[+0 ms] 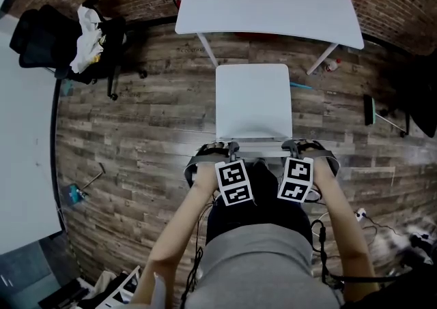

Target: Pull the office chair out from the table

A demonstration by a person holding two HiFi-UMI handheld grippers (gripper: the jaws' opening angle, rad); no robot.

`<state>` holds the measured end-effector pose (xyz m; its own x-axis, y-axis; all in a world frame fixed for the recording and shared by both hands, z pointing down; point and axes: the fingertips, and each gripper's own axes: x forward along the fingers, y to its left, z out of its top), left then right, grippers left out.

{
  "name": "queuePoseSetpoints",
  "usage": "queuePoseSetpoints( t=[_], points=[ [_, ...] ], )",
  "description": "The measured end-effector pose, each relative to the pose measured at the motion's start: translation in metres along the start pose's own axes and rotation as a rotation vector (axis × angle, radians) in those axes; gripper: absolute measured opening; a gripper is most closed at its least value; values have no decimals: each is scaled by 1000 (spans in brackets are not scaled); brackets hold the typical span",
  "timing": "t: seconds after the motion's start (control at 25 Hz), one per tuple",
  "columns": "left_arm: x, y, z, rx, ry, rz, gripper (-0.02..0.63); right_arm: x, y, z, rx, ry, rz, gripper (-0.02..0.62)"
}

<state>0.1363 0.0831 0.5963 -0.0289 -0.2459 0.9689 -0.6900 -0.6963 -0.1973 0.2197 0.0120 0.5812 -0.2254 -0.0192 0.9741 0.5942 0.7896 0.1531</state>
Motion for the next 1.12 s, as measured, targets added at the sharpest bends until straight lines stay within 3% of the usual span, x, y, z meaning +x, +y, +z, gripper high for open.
queuePoseSetpoints(
  t=[0.32, 0.48, 0.64, 0.72, 0.8, 0.92, 1.0, 1.12],
  points=[
    [-3, 2, 2, -15, -30, 45, 108, 0, 0, -2, 16, -29, -6, 112],
    [-14, 5, 4, -41, -95, 93, 118, -13, -5, 7, 85, -125, -17, 149],
    [-34, 5, 5, -101, -181, 152, 123, -34, -11, 15, 115, -181, -53, 175],
    [-53, 10, 8, -181, -255, 174, 121, -50, -14, 22, 138, -230, -68, 175],
    [-85, 25, 18, -341, -412, 187, 119, -75, -25, 37, 236, -365, -78, 144],
    [-138, 62, 35, -597, -667, 188, 106, -128, -58, 63, 497, -690, -78, 103],
    [-165, 91, 43, -690, -778, 201, 101, -165, -84, 75, 661, -879, -80, 56],
    [-192, 131, 48, -773, -880, 271, 74, -195, -119, 83, 804, -1075, -150, 38]
  ],
)
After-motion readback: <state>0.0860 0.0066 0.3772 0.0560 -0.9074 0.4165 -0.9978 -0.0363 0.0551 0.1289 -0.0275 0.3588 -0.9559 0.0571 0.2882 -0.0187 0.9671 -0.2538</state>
